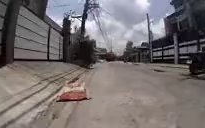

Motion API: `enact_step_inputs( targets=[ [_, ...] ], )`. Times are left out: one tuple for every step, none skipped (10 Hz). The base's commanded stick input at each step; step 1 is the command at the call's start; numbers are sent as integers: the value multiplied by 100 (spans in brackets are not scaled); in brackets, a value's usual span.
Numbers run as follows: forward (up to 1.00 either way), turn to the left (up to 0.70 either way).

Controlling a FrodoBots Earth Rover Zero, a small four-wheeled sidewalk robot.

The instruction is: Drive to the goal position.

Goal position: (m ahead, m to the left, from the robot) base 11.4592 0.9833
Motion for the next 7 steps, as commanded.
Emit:
enact_step_inputs(
  targets=[
    [100, 0],
    [100, 0],
    [100, 0],
    [100, 0],
    [100, 0],
    [100, 0],
    [100, 0]
  ],
)
